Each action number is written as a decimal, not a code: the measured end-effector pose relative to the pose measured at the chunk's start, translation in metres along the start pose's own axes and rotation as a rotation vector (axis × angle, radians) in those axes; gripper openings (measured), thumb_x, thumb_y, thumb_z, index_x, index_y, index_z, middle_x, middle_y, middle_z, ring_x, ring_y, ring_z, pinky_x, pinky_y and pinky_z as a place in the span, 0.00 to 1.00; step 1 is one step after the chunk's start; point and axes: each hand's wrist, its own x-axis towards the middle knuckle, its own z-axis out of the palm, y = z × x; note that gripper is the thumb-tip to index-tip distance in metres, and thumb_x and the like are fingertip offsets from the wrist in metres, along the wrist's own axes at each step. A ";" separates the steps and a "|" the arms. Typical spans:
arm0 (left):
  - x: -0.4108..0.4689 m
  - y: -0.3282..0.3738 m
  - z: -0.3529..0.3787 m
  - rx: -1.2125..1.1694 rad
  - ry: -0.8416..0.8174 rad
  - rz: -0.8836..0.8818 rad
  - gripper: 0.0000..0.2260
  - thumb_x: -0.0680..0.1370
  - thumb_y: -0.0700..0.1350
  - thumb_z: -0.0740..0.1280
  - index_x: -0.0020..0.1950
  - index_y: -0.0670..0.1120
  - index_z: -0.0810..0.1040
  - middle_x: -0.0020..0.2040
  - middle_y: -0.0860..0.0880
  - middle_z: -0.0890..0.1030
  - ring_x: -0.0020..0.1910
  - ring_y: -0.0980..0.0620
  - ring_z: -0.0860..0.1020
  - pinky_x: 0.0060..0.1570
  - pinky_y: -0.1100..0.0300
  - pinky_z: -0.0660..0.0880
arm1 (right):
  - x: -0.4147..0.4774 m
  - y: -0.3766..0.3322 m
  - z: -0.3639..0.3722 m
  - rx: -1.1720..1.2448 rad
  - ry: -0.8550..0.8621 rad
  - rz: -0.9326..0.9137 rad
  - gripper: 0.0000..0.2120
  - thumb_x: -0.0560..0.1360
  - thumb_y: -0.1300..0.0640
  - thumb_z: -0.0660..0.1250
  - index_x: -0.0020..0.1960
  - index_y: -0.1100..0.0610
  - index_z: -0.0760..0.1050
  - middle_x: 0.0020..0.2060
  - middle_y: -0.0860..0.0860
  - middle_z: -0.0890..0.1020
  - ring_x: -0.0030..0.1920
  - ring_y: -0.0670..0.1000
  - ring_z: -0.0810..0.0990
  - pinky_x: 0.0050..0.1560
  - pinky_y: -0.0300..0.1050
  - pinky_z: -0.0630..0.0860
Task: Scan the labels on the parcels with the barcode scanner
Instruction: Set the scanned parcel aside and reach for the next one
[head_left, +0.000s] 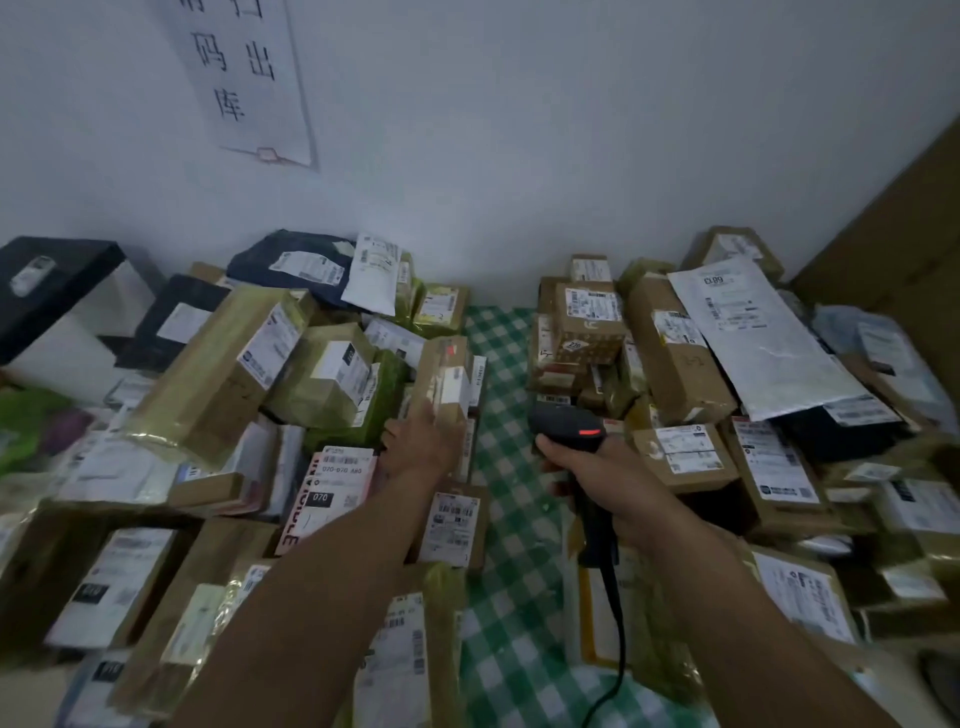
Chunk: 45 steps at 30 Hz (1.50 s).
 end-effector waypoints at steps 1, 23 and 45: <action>0.006 0.006 0.001 0.004 0.013 -0.002 0.29 0.78 0.69 0.60 0.73 0.55 0.68 0.66 0.38 0.67 0.64 0.37 0.69 0.61 0.43 0.68 | 0.003 -0.002 0.000 0.000 -0.001 0.011 0.09 0.78 0.50 0.74 0.57 0.50 0.81 0.45 0.51 0.86 0.35 0.47 0.84 0.33 0.41 0.76; -0.127 0.040 0.038 -0.354 -0.392 0.296 0.21 0.80 0.54 0.70 0.71 0.51 0.75 0.66 0.53 0.77 0.59 0.55 0.77 0.53 0.61 0.75 | -0.052 0.026 -0.054 0.273 0.103 -0.047 0.11 0.79 0.53 0.72 0.61 0.51 0.81 0.44 0.52 0.86 0.38 0.48 0.84 0.36 0.42 0.78; -0.212 0.077 0.082 -0.655 -0.675 0.039 0.34 0.73 0.49 0.77 0.77 0.54 0.68 0.63 0.47 0.80 0.55 0.49 0.81 0.51 0.52 0.81 | -0.093 0.099 -0.130 0.419 0.336 0.042 0.14 0.78 0.53 0.74 0.60 0.56 0.80 0.52 0.56 0.85 0.45 0.53 0.85 0.32 0.42 0.76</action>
